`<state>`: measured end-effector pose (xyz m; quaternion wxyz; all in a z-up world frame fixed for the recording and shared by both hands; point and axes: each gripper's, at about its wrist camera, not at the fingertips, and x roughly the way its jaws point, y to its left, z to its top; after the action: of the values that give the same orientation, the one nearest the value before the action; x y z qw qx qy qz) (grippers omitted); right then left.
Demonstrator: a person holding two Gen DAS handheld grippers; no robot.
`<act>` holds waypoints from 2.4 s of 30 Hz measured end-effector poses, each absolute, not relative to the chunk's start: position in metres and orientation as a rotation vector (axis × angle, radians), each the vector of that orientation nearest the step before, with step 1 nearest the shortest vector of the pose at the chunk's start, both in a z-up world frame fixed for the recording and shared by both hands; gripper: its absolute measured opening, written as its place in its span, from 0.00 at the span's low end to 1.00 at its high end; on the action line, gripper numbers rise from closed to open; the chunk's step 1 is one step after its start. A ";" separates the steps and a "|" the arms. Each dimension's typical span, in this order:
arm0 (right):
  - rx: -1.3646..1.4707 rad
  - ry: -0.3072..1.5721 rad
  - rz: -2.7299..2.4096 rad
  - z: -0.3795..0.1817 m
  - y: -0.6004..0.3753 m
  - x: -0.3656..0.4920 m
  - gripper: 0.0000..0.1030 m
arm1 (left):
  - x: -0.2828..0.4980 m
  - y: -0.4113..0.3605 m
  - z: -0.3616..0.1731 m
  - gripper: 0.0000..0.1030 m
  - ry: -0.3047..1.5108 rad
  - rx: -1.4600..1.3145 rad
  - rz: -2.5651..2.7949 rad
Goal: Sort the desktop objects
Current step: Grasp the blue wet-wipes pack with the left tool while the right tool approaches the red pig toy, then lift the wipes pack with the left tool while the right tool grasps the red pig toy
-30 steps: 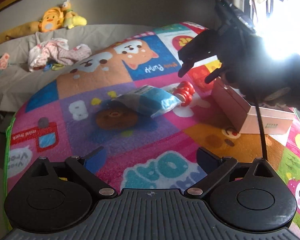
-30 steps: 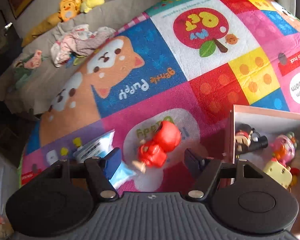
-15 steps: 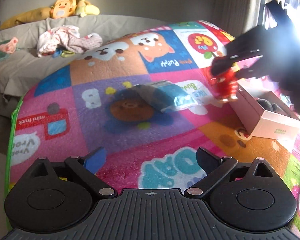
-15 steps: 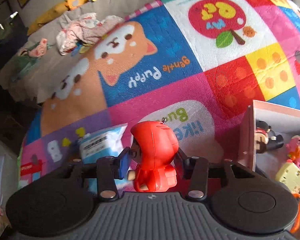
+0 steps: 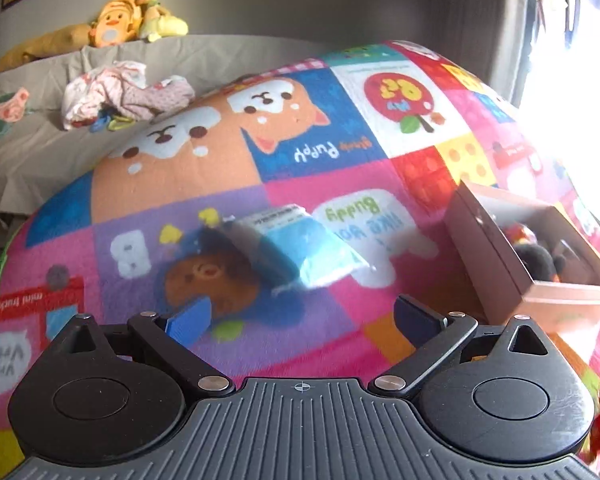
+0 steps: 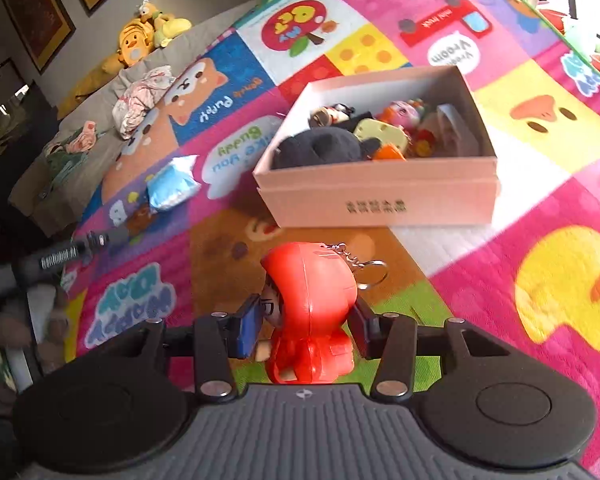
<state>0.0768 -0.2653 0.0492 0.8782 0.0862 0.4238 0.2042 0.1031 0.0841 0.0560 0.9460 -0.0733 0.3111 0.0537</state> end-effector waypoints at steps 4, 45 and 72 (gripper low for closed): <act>0.126 0.774 0.364 0.042 -0.273 0.056 0.52 | 0.168 0.080 0.049 0.98 0.674 -0.119 0.210; 0.177 0.706 0.174 0.002 -0.297 0.031 1.00 | 0.025 -0.041 0.035 0.83 0.767 0.116 -0.358; 0.014 0.658 0.304 0.047 -0.254 0.048 0.99 | 0.029 0.032 0.038 0.96 0.690 0.063 -0.047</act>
<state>0.0476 -0.2538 0.0472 0.9350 0.0070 0.3220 0.1487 0.0293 0.0324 0.0377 0.9404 0.0309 0.3380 -0.0228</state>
